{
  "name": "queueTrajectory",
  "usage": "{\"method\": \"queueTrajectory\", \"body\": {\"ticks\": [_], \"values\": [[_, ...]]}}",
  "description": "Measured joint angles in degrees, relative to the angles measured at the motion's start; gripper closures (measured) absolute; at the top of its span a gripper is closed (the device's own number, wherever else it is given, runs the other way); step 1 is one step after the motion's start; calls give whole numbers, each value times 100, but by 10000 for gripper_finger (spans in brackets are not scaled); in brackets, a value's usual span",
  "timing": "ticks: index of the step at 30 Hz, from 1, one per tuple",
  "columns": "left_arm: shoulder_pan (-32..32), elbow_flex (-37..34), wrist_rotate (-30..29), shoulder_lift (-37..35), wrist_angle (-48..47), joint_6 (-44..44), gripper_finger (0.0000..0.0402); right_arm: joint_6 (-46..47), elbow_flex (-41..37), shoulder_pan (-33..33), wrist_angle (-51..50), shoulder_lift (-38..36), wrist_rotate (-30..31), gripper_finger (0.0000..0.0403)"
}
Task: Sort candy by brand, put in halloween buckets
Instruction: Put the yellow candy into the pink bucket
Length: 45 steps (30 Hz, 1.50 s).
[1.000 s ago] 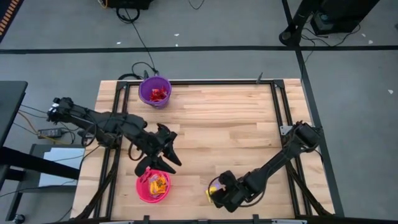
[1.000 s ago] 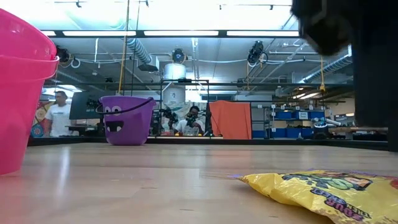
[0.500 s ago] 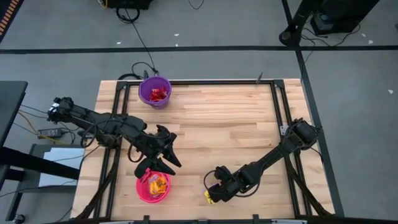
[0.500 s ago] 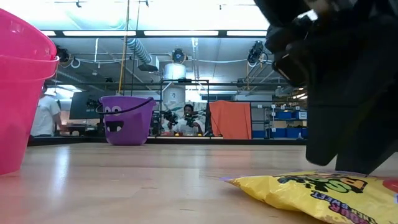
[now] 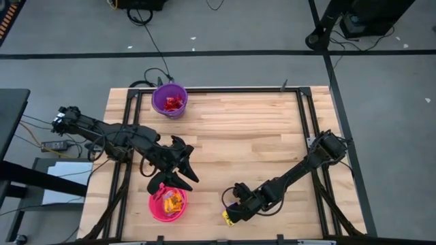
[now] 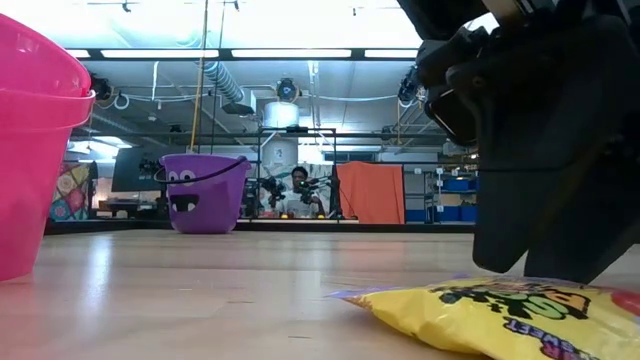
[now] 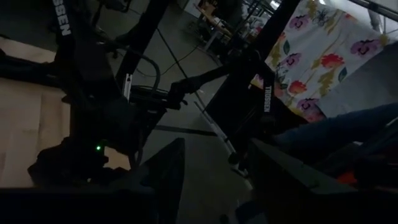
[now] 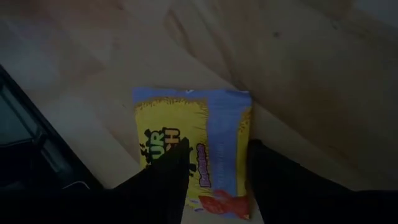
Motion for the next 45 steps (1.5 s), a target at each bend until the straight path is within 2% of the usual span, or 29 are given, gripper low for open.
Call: {"method": "queueTrajectory", "body": {"ticks": [2,4,8,9,15,19,22,26,32,39,45], "values": [[0,1,0,-14,15,-3,220,-12,-1,-2,26,14,12,243],[0,4,0,-29,27,-5,220,-63,-1,-9,-7,26,-51,270],[0,4,0,-31,91,-20,220,-300,-4,-3,28,43,-173,369],[0,4,0,-31,124,-24,220,-356,0,7,69,47,-170,383],[0,7,0,-31,120,-45,220,-296,-4,26,17,30,-54,395],[0,7,10,-31,124,-45,220,-276,-34,35,-61,-165,311,398],[0,9,68,-31,127,-43,220,-262,-52,24,-298,-554,1088,400],[0,9,68,-31,126,-21,220,-197,165,26,-1168,-1284,2193,401],[0,11,38,-31,124,21,220,-682,717,17,-2278,-2159,3749,402],[15,11,-439,-30,109,318,220,-2008,1437,-119,-2483,-2545,4800,402],[220,5,-1004,145,41,317,220,-3318,1871,-332,-2051,-2536,5021,402]]}}
